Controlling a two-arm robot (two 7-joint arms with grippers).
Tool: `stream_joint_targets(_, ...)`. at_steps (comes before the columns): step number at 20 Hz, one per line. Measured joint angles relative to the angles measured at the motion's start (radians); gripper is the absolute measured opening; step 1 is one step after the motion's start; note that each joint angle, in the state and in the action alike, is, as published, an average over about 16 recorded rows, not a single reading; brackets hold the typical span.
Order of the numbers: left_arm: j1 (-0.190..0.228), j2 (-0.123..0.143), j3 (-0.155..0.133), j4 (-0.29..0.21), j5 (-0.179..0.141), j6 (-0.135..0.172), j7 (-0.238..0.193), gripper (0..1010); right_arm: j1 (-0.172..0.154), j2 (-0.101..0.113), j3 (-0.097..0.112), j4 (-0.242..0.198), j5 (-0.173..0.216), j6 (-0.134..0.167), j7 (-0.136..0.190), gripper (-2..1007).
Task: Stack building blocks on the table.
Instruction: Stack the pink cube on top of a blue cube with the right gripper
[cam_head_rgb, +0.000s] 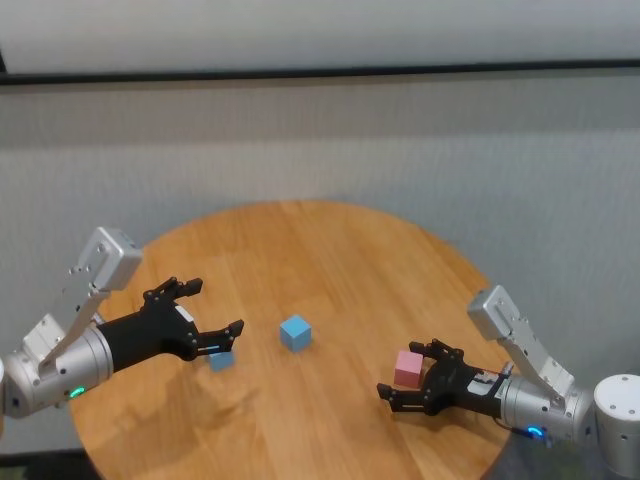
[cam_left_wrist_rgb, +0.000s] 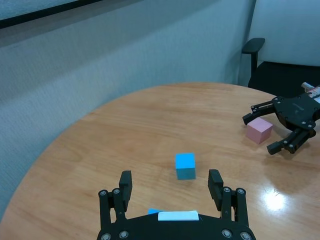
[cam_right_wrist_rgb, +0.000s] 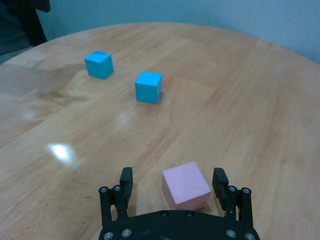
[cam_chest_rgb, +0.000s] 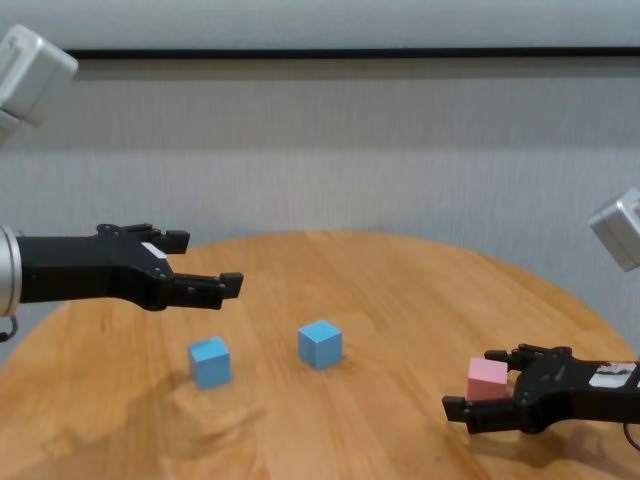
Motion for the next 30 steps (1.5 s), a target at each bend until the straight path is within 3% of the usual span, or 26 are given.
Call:
stream_joint_targets(8, 0.0, 0.0, 0.0, 0.0, 0.0, 0.0, 0.0, 1000, 0.002, -0.006, 0.004, 0.009, 0.001, 0.001, 0.004, 853)
stream_joint_targets(21, 0.0, 0.0, 0.0, 0.0, 0.0, 0.0, 0.0, 999, 0.001, -0.01, 0.006, 0.012, 0.01, 0.015, 0.012, 470)
stream_joint_targets(30, 0.0, 0.0, 0.0, 0.0, 0.0, 0.0, 0.0, 999, 0.004, -0.006, 0.008, -0.025, 0.013, 0.024, 0.003, 372)
